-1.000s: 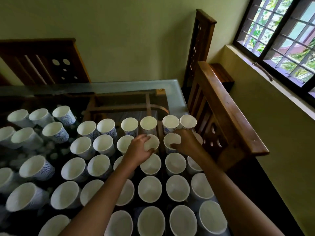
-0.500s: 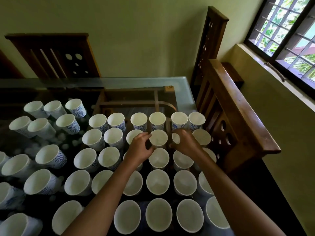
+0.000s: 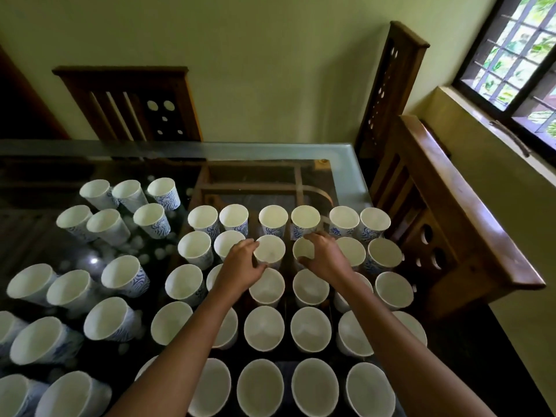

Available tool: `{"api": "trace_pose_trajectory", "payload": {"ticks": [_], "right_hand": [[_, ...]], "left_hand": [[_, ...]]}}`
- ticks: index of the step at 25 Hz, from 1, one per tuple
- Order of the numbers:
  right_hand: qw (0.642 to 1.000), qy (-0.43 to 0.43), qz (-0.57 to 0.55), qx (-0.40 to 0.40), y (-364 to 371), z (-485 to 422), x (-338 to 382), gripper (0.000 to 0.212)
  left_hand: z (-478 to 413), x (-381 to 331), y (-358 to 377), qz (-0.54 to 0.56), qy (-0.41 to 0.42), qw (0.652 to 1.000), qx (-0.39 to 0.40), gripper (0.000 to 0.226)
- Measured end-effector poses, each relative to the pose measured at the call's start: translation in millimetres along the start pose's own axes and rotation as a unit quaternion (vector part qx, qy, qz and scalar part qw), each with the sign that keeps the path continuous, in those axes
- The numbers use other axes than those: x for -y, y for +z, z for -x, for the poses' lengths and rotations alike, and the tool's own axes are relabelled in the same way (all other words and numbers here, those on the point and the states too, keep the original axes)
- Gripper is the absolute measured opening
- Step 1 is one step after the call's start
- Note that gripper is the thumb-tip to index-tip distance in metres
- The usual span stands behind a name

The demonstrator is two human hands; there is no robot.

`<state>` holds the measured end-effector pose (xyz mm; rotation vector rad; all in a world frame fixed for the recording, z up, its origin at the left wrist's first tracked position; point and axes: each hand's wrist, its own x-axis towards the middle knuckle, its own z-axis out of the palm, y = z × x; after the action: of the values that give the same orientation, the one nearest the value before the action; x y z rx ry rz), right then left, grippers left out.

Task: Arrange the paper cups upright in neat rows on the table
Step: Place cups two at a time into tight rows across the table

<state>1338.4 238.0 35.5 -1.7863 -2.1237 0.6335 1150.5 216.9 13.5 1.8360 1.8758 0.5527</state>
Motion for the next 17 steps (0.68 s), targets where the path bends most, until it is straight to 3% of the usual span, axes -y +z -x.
{"api": "trace_pose_trajectory", "payload": {"ticks": [12, 17], "right_hand": [[0.999, 0.036, -0.006, 0.003, 14.5, -11.2, -4.5, 0.061], [0.999, 0.031, -0.016, 0.002, 12.3, -15.4, -6.4, 0.062]], "left_hand": [[-21.6, 2.6, 7.4, -0.015, 0.010, 0.999, 0.036, 0.066], [-21.0, 0.9, 13.0, -0.002, 0.009, 1.000, 0.012, 0.062]]}}
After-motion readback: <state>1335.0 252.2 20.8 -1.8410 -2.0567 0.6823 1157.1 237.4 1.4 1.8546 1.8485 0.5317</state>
